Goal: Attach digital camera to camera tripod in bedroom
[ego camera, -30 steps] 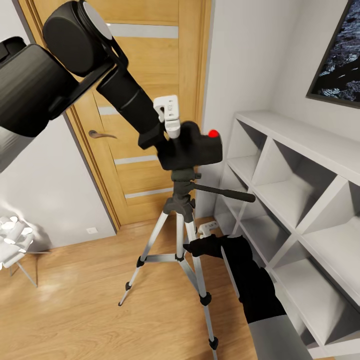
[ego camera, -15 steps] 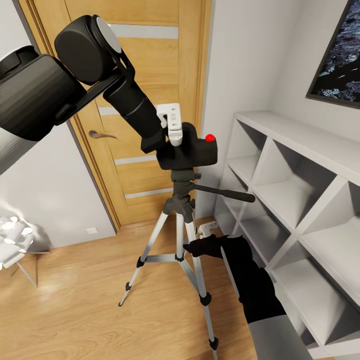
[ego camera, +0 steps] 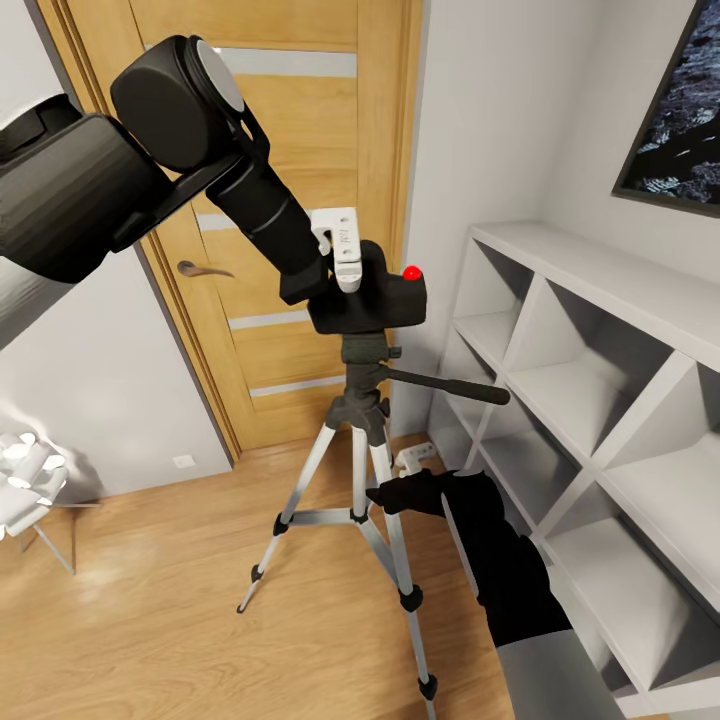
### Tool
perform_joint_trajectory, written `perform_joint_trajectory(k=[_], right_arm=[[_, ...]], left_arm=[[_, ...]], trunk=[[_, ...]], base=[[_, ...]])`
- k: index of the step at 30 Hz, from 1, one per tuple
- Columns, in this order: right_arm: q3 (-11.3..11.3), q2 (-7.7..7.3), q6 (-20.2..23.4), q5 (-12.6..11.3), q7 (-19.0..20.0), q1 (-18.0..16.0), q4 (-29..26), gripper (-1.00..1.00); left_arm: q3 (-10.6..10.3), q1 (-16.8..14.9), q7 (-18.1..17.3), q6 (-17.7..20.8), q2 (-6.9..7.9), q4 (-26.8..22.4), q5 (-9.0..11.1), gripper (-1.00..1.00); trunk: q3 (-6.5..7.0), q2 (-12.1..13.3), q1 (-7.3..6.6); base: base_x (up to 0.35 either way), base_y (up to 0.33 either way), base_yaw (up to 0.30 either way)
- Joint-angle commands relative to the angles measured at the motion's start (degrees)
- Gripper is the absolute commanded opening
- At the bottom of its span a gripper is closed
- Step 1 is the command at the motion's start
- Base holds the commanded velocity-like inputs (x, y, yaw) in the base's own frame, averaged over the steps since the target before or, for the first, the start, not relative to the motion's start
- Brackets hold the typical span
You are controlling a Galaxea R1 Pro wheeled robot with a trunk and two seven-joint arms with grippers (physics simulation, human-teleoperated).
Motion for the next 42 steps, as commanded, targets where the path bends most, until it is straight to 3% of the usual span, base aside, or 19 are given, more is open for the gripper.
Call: perform_joint_trajectory(k=[1,22,42], right_arm=[[-0.30,0.03,-0.65,5.30,0.45,-0.05,3.86,-1.00],[-0.30,0.03,-0.65,5.30,0.46,-0.05,3.86,-1.00],[-0.30,0.03,-0.65,5.30,0.61,-0.05,3.86,-1.00]], left_arm=[[-0.15,-0.06,-0.41,0.44,0.06,-0.03,-0.58,-1.00],[0.19,-0.06,-0.32,0.53,0.13,3.18,-0.82,-1.00],[0.61,-0.06,-0.35,0.44,0.16,2.50,-0.88,-1.00]], trunk=[[-0.13,-0.06,0.05],[-0.13,-0.06,0.05],[-0.13,-0.06,0.05]], base=[[0.000,0.000,0.000],[0.000,0.000,0.000],[0.000,0.000,0.000]])
